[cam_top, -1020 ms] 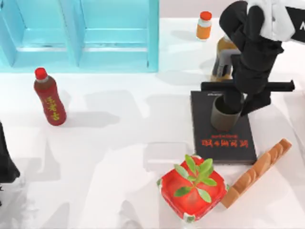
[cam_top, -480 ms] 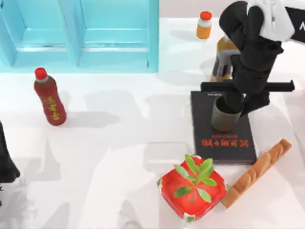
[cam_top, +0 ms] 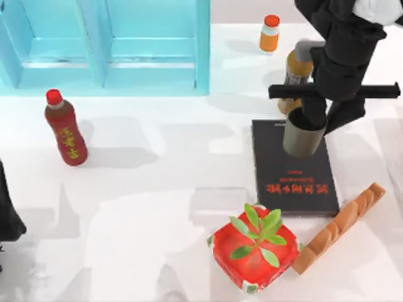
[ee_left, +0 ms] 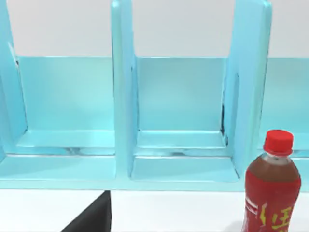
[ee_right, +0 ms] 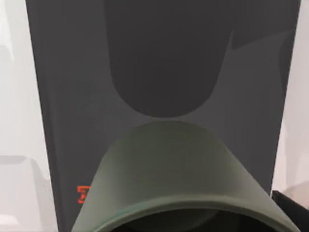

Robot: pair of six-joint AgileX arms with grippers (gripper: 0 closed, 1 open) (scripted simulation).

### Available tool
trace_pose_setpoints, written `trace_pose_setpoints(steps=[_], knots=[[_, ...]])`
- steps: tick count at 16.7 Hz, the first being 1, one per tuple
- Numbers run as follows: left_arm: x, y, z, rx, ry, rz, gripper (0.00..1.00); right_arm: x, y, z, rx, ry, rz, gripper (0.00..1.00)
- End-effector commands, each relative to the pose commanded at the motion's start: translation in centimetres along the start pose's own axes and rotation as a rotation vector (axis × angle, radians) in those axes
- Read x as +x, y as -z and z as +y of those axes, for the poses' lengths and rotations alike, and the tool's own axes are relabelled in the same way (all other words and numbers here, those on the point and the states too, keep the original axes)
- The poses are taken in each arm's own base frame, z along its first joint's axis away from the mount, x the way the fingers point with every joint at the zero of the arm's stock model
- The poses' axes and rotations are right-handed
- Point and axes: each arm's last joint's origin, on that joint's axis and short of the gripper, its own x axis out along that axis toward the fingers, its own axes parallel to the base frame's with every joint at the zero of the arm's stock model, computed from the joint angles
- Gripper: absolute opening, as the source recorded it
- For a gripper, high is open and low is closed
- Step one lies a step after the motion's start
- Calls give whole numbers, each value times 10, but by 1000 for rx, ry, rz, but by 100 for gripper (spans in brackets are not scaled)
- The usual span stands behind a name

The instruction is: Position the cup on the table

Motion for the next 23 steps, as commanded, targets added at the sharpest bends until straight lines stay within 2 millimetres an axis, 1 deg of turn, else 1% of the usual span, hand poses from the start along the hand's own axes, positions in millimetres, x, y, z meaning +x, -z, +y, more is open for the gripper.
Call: trace_pose_setpoints(steps=[3, 4, 5, 6, 8, 10, 12, 14, 16, 17, 21, 23], knots=[[0, 0, 0, 0, 0, 0, 100, -1, 0, 0, 0, 0, 0, 0], [0, 0, 0, 0, 0, 0, 100, 1, 0, 0, 0, 2, 5, 0], [0, 0, 0, 0, 0, 0, 100, 1, 0, 2, 0, 2, 4, 0], [0, 0, 0, 0, 0, 0, 100, -1, 1, 7, 0, 4, 1, 0], [0, 0, 0, 0, 0, 0, 100, -7, 7, 30, 0, 13, -13, 0], [0, 0, 0, 0, 0, 0, 100, -16, 19, 61, -1, 25, -32, 0], [0, 0, 0, 0, 0, 0, 100, -24, 37, 96, -2, 38, -53, 0], [0, 0, 0, 0, 0, 0, 100, -33, 57, 125, -3, 45, -74, 0], [0, 0, 0, 0, 0, 0, 100, -38, 71, 143, -3, 49, -90, 0], [0, 0, 0, 0, 0, 0, 100, -39, 74, 146, -3, 50, -92, 0], [0, 0, 0, 0, 0, 0, 100, -40, 73, 145, 1, 45, -92, 0], [0, 0, 0, 0, 0, 0, 100, -36, 73, 146, -1, 45, -93, 0]])
